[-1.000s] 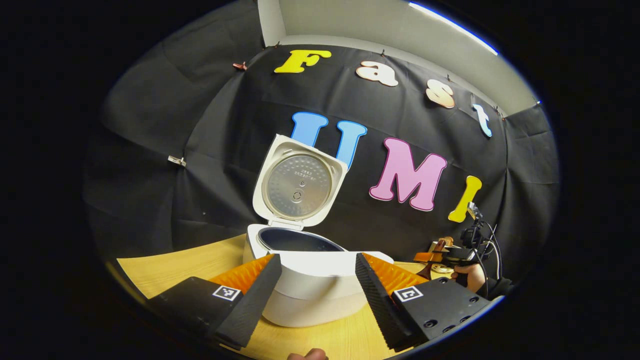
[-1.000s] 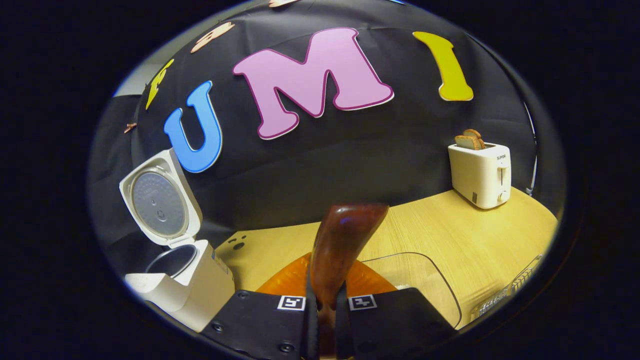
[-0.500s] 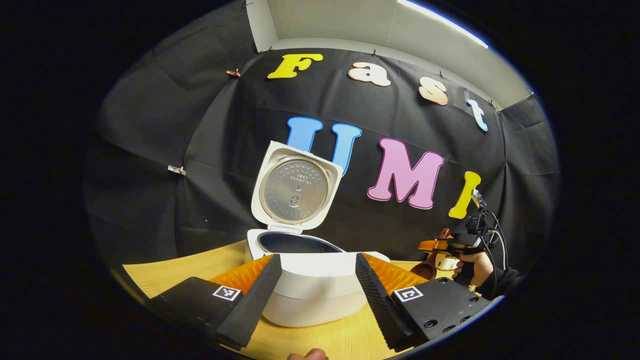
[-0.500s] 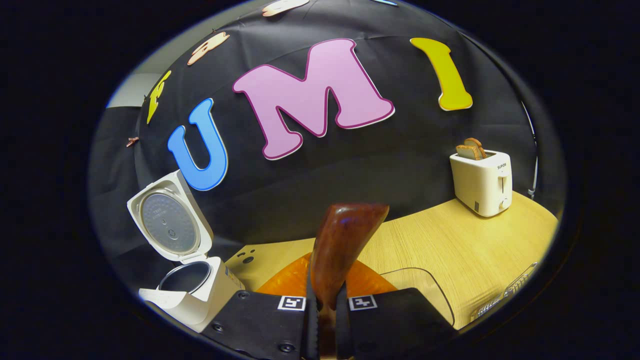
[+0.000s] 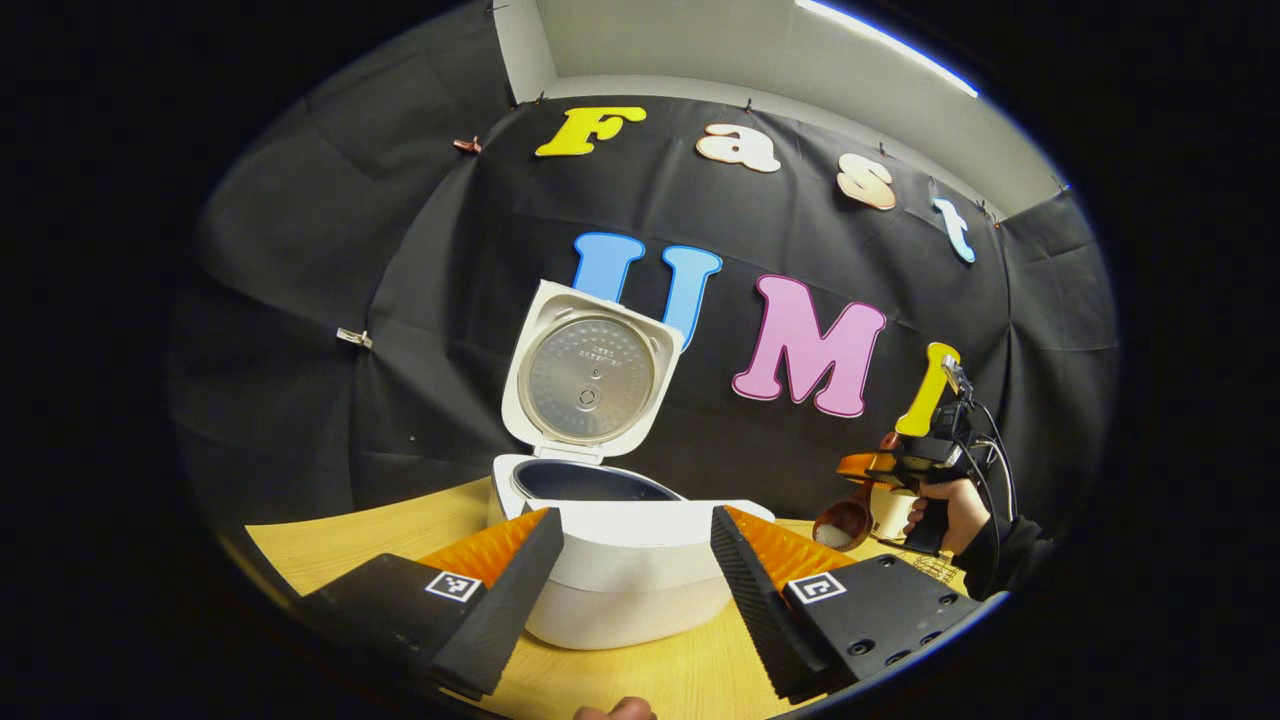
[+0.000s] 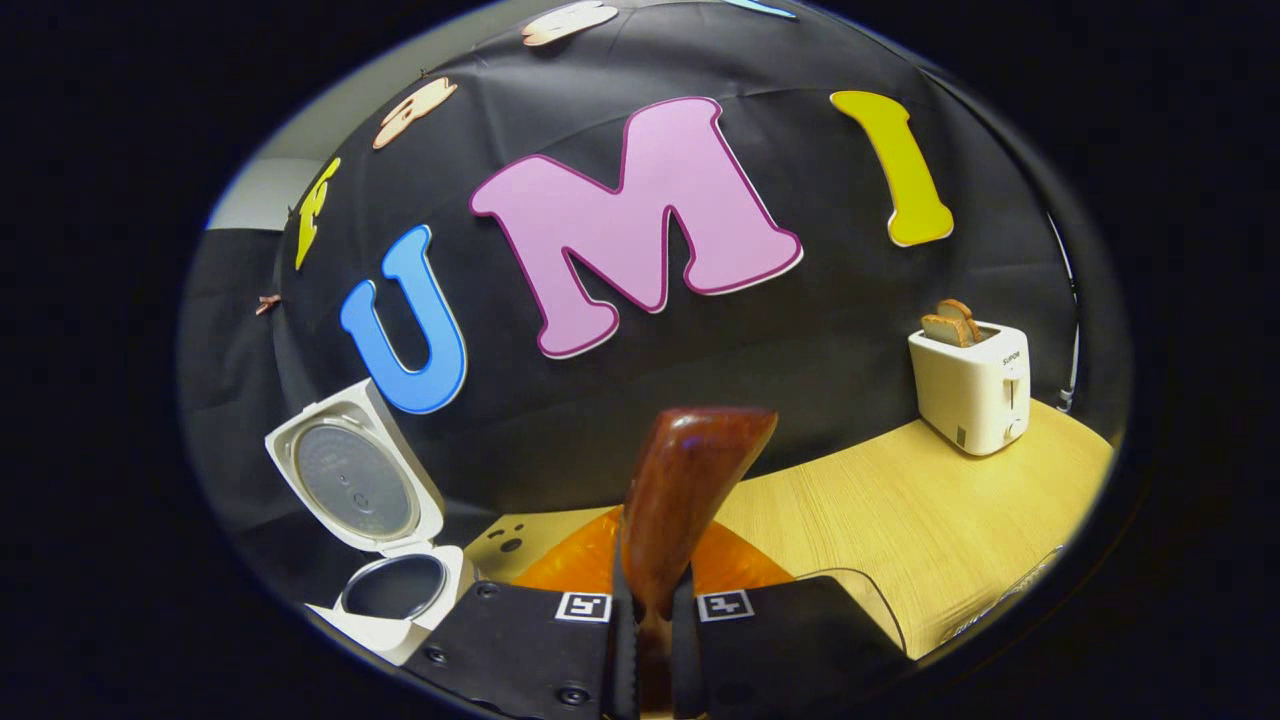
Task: Close the left gripper, press the button to open the rice cooker; take a wooden spoon from the chopstick holder with the right hand, scoop a spoonful of rice and pour it into the rice cooker, then put the wooden spoon back into the chopstick holder.
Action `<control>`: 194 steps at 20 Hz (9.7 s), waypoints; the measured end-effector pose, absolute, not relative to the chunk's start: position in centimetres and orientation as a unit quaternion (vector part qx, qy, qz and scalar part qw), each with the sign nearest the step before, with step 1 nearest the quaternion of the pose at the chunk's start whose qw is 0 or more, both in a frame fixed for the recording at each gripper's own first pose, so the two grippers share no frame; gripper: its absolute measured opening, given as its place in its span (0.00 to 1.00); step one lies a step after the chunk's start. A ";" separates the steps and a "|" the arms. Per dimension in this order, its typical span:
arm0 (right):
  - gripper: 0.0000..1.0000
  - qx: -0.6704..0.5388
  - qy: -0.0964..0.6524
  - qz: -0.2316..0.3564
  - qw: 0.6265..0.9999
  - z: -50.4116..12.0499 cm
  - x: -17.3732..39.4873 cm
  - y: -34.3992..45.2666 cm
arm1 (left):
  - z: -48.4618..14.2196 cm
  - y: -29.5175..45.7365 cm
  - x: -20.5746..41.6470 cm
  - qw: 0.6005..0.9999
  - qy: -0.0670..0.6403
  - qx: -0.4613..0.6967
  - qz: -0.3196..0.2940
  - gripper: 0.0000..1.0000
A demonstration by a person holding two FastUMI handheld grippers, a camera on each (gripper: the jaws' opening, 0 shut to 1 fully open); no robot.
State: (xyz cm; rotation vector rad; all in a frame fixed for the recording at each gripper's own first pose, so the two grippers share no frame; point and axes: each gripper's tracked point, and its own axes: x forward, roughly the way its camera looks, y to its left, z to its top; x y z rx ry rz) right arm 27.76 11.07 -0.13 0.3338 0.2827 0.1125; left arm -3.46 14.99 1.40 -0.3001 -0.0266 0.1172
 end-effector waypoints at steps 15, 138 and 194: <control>0.16 0.205 0.137 0.150 0.958 6.6 30.1 23.4 | 1.6 16.3 -4.5 0.986 -0.017 -0.151 0.072 0.95; 0.98 0.026 0.104 -0.032 0.994 2.7 10.8 -9.1 | 22.7 26.2 26.6 0.982 -0.049 0.069 0.170 0.92; 0.98 0.060 0.117 0.086 0.988 -5.3 2.9 -2.6 | -2.1 15.4 13.2 0.966 0.205 -0.052 0.149 0.92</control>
